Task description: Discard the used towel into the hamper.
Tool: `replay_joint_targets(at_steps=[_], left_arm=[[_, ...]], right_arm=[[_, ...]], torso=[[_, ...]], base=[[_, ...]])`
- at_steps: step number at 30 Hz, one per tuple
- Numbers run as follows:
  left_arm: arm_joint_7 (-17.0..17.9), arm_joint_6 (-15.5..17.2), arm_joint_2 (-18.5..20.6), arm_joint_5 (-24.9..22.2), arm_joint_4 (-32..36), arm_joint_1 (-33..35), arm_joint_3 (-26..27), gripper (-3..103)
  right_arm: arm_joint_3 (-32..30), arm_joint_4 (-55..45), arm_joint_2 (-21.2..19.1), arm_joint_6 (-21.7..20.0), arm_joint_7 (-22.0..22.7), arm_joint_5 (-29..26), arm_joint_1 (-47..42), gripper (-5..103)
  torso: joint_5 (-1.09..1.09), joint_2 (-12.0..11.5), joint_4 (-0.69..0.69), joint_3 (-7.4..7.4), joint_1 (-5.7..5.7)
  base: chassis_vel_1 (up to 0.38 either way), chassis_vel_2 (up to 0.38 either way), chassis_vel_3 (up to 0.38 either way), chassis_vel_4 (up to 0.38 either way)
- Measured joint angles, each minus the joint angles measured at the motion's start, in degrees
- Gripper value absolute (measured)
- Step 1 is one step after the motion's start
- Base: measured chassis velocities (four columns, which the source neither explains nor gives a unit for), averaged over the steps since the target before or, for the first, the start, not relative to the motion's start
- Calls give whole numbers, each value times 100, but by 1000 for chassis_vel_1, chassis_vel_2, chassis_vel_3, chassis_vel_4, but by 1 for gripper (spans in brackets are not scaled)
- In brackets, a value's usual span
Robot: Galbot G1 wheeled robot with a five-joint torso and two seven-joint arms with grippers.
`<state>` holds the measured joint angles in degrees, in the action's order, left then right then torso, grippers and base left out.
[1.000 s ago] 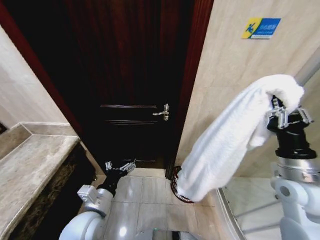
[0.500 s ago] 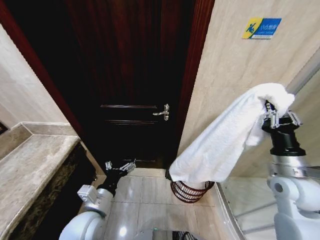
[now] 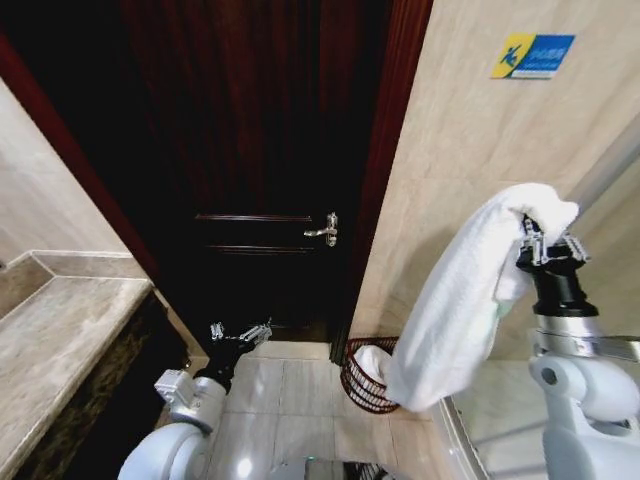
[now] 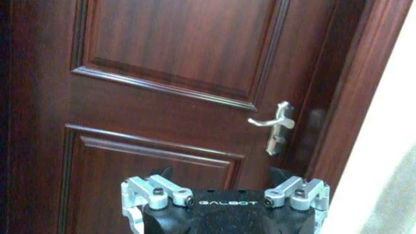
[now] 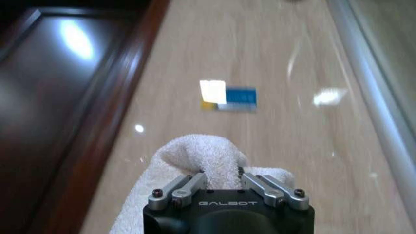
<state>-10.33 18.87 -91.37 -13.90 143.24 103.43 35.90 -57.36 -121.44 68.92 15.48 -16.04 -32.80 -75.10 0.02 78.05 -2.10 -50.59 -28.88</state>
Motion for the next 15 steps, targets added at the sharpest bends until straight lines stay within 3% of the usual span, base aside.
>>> replay_joint_targets(at_steps=[15], left_arm=[[0,0,0,0,0,2,0,99]], right_arm=[[190,519,280,387,-196,114,30,12]], torso=[[-3,9,1,2,10]], base=[[-4,7,-3,-3]])
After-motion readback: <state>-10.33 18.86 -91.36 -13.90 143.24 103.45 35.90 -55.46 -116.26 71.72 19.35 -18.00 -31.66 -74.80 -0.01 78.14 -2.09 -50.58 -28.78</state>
